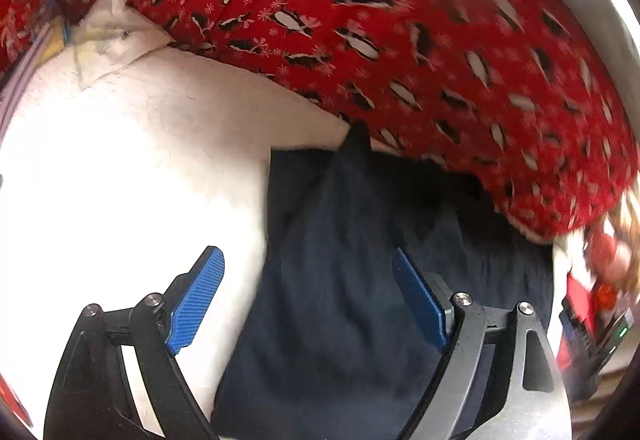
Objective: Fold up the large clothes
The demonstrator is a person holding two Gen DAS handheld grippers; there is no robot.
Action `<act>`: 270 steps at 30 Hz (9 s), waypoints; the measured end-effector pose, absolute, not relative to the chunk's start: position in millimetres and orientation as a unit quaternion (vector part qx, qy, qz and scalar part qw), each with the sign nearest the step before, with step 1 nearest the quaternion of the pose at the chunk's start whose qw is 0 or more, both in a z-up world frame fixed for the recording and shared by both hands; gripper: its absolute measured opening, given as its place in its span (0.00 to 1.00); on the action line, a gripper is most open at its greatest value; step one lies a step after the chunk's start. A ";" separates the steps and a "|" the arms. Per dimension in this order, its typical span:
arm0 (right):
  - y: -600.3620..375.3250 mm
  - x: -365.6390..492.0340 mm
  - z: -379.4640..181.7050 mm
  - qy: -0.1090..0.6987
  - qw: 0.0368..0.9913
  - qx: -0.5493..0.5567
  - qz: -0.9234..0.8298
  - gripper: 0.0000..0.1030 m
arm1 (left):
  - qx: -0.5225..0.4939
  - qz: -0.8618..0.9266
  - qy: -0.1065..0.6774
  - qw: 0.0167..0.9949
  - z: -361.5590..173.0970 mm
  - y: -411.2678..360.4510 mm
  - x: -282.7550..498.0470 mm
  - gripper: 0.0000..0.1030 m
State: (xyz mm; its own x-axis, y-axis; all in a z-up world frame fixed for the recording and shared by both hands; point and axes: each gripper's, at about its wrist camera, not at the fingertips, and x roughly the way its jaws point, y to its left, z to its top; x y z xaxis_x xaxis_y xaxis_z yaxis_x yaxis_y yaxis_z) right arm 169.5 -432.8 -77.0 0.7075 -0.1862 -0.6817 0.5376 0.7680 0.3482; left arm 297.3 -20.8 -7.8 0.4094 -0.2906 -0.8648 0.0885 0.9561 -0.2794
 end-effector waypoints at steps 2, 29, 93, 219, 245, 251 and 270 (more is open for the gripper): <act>-433.5 170.6 -81.6 0.320 0.884 0.274 -0.201 0.67 | -0.101 -0.108 0.542 0.827 -14.7 -29.5 313.1 0.84; -347.9 131.3 -83.1 0.364 0.913 0.123 -0.134 0.76 | -0.218 -0.157 0.616 0.741 -82.6 46.0 277.4 0.90; -406.7 87.8 -127.2 0.359 0.903 0.154 -0.178 1.00 | -0.071 -0.232 0.603 0.760 -34.7 -248.3 170.9 0.10; -424.7 75.5 -57.9 0.257 0.938 0.222 -0.063 0.28 | -0.007 -0.234 0.573 0.785 -63.0 -212.7 127.7 0.81; -470.7 179.6 -117.5 0.398 0.879 0.230 -0.130 0.43 | -0.067 -0.280 0.609 0.739 -71.5 -239.0 211.4 0.87; -492.6 119.9 -101.6 0.336 0.874 0.337 -0.097 0.80 | -0.134 -0.286 0.592 0.741 -60.2 -190.4 222.6 0.87; -486.5 143.1 -133.4 0.377 0.824 0.423 0.021 0.91 | -0.144 -0.310 0.634 0.694 -85.2 -232.5 219.3 0.76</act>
